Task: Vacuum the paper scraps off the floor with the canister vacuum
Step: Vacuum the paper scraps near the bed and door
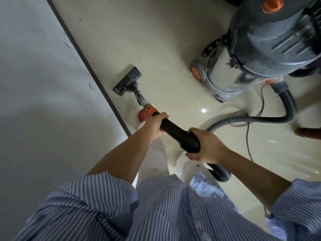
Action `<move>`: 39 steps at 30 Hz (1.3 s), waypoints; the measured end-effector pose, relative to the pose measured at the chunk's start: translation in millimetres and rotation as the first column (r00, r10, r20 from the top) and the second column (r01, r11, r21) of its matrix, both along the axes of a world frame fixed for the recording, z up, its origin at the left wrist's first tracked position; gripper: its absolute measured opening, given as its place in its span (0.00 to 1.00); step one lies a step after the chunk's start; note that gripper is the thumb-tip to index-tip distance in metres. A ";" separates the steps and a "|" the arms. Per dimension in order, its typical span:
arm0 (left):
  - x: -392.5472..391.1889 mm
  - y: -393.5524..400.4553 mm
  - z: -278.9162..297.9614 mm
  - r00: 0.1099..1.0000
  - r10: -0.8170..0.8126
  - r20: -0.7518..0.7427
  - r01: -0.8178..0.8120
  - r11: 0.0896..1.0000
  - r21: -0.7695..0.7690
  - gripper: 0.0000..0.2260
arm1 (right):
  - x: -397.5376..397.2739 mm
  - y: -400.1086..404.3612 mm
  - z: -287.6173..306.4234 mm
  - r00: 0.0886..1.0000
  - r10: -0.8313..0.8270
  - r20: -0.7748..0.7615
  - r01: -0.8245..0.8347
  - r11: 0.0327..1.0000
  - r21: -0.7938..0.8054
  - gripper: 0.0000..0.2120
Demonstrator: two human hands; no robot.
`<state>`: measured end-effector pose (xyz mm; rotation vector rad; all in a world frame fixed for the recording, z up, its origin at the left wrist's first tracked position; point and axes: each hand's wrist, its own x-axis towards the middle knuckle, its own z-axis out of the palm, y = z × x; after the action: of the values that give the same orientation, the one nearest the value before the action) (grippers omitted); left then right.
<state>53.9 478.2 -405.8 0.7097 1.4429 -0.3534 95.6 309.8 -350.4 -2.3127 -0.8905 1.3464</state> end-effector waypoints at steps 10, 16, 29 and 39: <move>28.2 209.2 -35.4 0.999 -0.023 -0.042 0.024 0.999 0.030 0.04 | 16.1 204.3 -45.2 0.995 0.075 0.059 -0.075 0.997 0.002 0.26; 70.8 355.0 -58.3 0.992 -0.103 -0.077 0.115 0.980 0.163 0.15 | 55.0 351.8 -69.0 0.999 0.021 0.049 -0.023 0.999 0.037 0.25; 141.9 377.2 -53.6 1.000 -0.003 -0.013 0.005 0.980 0.200 0.22 | 137.5 375.0 -57.0 0.999 -0.041 0.004 0.040 0.996 0.084 0.20; 136.7 190.7 -1.0 0.988 -0.141 0.059 0.136 0.988 0.072 0.22 | 122.2 193.6 37.8 0.991 -0.126 0.033 0.127 0.992 -0.024 0.18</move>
<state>190.6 668.8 -406.8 0.8719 1.3533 -0.3871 217.9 503.4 -312.6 -2.3724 -0.7257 1.2793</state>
